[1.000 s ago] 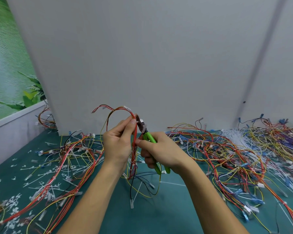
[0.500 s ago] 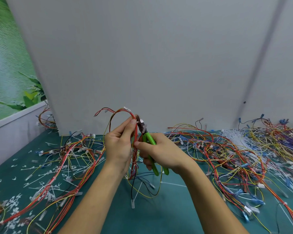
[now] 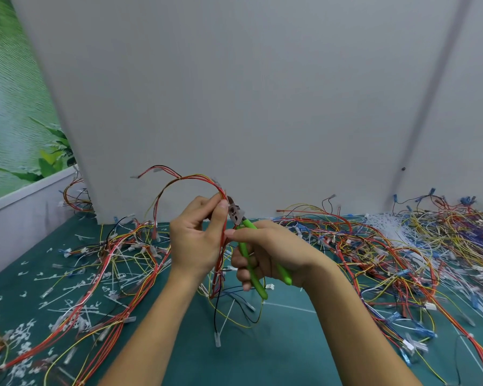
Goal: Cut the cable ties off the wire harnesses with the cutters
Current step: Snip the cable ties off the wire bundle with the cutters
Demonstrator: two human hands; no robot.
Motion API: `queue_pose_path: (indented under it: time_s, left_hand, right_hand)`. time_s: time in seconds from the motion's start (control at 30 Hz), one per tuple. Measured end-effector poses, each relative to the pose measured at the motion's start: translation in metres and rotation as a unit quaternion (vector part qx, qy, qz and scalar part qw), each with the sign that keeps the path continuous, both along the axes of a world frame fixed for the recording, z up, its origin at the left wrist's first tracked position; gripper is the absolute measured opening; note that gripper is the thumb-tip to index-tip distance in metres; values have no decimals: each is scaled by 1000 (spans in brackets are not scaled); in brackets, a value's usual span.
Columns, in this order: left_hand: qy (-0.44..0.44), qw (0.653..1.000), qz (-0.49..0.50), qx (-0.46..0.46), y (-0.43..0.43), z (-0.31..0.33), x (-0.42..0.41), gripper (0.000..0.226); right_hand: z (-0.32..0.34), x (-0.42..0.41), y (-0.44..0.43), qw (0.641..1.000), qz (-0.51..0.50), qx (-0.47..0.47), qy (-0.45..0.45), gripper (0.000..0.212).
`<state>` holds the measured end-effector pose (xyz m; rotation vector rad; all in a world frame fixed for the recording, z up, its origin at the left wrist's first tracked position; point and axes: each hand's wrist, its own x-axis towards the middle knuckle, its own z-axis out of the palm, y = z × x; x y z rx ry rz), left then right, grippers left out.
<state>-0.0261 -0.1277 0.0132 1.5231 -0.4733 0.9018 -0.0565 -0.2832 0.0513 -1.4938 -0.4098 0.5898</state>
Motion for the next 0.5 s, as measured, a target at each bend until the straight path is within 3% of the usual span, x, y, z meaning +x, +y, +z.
queue_pose_path:
  time_s: [0.2,0.37,0.5]
  left_hand:
    - [-16,999,34,4,-4,-4,1,17]
    - [52,993,-26,-104,-8,0,-1,17]
    - [145,963,-69,-216,-10,4,-2,17]
  right_hand:
    - [3,-3,0,995,65,55,59,19]
    - [-4,-1,4,998,45,43,-17,15]
    - [-9,3,4,995,14,-9,-96,16]
